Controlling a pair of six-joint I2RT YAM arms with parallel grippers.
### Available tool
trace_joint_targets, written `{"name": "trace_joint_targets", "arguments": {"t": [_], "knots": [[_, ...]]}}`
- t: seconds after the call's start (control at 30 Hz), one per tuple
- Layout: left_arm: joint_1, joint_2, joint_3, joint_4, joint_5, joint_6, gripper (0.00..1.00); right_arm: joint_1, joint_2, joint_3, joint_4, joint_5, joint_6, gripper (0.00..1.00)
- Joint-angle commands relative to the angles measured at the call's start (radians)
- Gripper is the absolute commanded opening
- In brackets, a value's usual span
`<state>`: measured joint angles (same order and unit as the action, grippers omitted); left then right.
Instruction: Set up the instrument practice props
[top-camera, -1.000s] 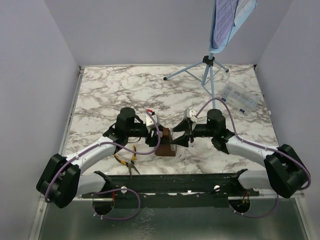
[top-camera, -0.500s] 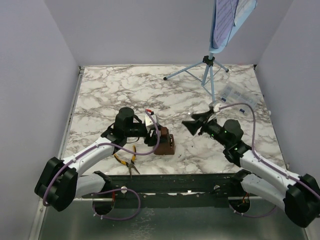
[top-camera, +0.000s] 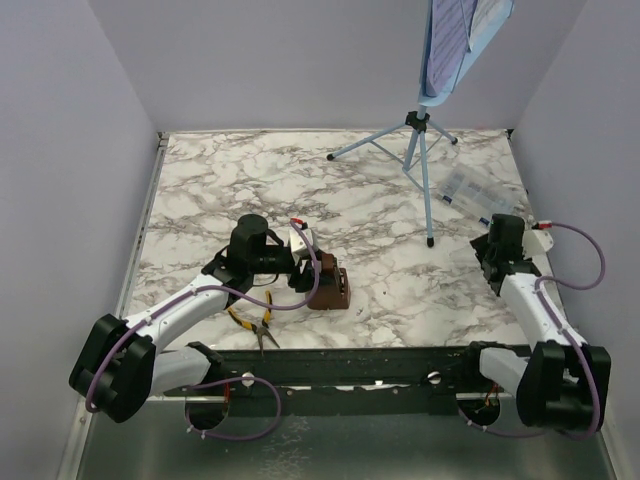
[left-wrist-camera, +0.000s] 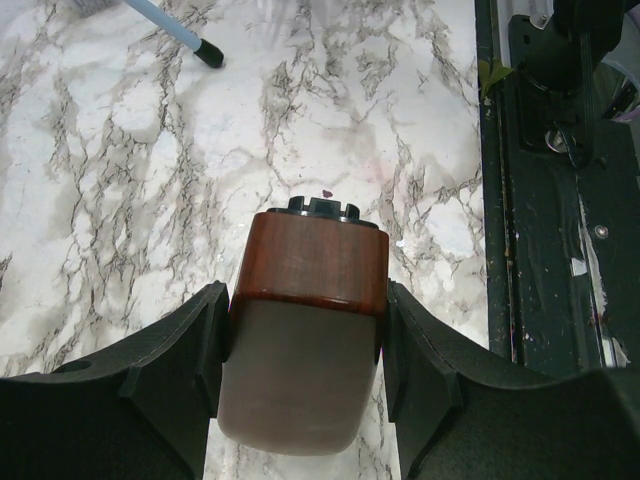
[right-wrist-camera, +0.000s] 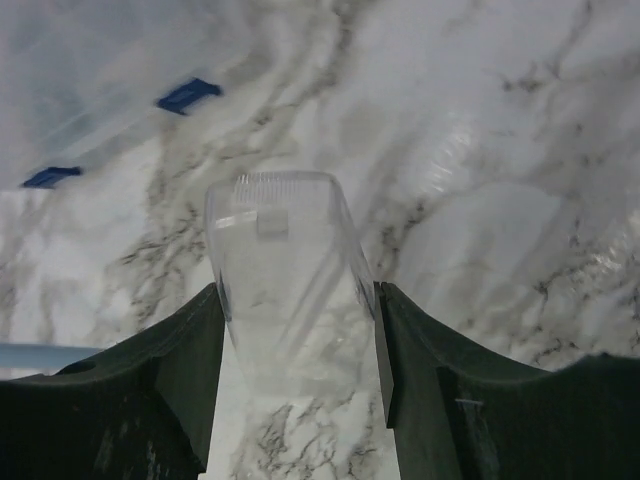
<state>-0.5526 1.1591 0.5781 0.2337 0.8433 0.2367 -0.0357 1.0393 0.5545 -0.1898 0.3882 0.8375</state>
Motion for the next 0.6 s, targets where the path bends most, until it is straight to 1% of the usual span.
{"name": "trace_joint_targets", "arguments": {"t": [0.0,0.03,0.1,0.17,0.2,0.3,0.33,0.37,0.4,0.47,0.53,0.57], "knots": [[0.011,-0.009,0.009,-0.035,-0.067,0.064,0.00,-0.081,0.120,0.009,-0.232,-0.046,0.221,0.06],[0.011,-0.006,0.012,-0.036,-0.063,0.061,0.00,-0.081,0.141,0.007,-0.225,-0.040,0.217,0.16],[0.011,-0.001,0.013,-0.035,-0.055,0.062,0.00,-0.082,0.183,0.005,-0.188,-0.055,0.172,0.28],[0.011,0.002,0.014,-0.036,-0.055,0.060,0.00,-0.082,0.206,0.018,-0.200,-0.045,0.160,0.42],[0.011,0.002,0.013,-0.035,-0.057,0.059,0.00,-0.082,0.200,0.026,-0.188,-0.048,0.125,0.48],[0.011,0.003,0.014,-0.034,-0.056,0.059,0.00,-0.080,0.120,0.023,-0.127,-0.061,0.010,0.71],[0.011,0.003,0.014,-0.034,-0.054,0.059,0.00,-0.081,0.092,0.026,-0.113,-0.057,-0.034,0.77],[0.011,0.006,0.015,-0.033,-0.053,0.059,0.00,-0.079,0.060,0.036,-0.111,-0.052,-0.068,0.81],[0.011,0.007,0.015,-0.034,-0.050,0.059,0.00,-0.080,0.037,0.048,-0.102,-0.070,-0.138,0.85],[0.011,0.007,0.015,-0.033,-0.045,0.058,0.00,-0.078,-0.002,0.085,-0.092,-0.161,-0.254,0.93],[0.011,0.009,0.016,-0.033,-0.042,0.056,0.00,-0.061,-0.041,0.108,-0.058,-0.338,-0.364,0.99],[0.011,0.010,0.017,-0.033,-0.039,0.057,0.00,-0.032,-0.065,0.099,-0.016,-0.423,-0.408,1.00]]}}
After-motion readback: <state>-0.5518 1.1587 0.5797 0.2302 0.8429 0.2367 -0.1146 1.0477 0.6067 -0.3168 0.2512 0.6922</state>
